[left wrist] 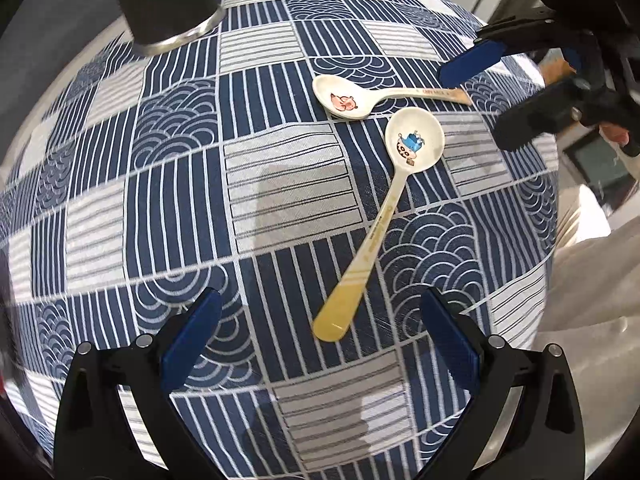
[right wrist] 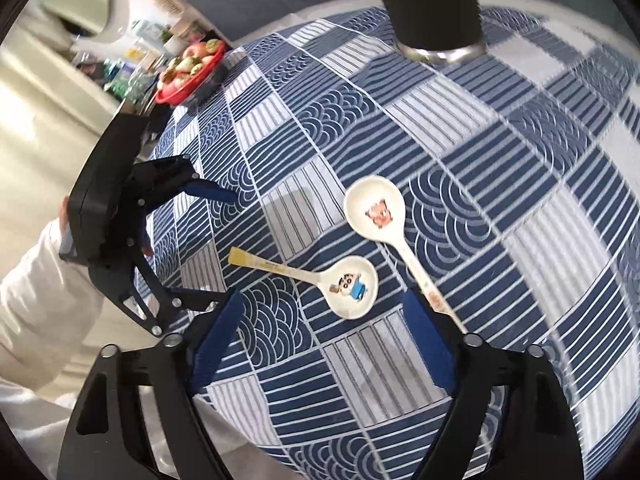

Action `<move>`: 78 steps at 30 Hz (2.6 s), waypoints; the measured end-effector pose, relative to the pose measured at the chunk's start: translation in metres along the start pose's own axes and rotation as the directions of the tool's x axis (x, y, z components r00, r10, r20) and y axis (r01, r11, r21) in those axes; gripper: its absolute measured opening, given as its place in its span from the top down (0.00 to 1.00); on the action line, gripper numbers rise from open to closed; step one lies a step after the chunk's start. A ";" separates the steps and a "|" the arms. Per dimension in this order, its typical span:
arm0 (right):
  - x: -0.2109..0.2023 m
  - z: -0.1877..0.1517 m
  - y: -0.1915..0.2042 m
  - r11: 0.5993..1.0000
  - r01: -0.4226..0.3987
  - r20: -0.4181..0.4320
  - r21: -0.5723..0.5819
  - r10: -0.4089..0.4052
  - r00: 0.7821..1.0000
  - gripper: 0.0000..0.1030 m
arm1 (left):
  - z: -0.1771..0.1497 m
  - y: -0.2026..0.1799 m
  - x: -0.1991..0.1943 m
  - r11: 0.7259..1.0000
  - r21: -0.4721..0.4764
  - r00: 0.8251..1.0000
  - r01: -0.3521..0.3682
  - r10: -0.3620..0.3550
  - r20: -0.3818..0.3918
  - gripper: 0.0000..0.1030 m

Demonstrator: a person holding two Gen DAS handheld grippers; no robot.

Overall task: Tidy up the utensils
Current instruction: 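Grasp a spoon handle with the left tool while the right tool grasps another spoon, then lift both held spoons up over the black cup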

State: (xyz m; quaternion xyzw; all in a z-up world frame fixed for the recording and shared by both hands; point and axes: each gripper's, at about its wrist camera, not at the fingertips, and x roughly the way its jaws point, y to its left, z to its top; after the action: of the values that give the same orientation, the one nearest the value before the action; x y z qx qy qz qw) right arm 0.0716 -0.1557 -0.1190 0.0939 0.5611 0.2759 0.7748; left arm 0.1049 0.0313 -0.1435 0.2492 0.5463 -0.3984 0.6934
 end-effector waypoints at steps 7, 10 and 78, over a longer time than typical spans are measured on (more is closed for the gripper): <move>0.014 -0.012 -0.019 0.986 -0.036 0.033 0.162 0.031 0.999 0.36 | 0.010 -0.003 0.007 0.997 0.067 1.000 -0.023 0.022 0.018 0.09; 0.019 -0.013 -0.029 0.972 -0.066 0.033 0.226 0.060 0.998 0.45 | 0.018 -0.010 0.018 0.992 0.117 0.999 -0.050 0.051 0.000 0.20; -0.206 0.168 -0.023 0.962 0.096 0.219 -0.255 -0.039 0.975 0.94 | 0.199 -0.016 -0.128 0.964 -0.136 0.911 -0.229 0.261 0.318 0.88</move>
State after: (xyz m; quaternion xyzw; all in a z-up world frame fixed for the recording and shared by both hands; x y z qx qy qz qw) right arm 0.1894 -0.2574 0.0983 -0.0006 0.4364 0.3097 0.8448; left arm 0.1920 -0.0973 0.0363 0.2114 0.4040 -0.3179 0.8313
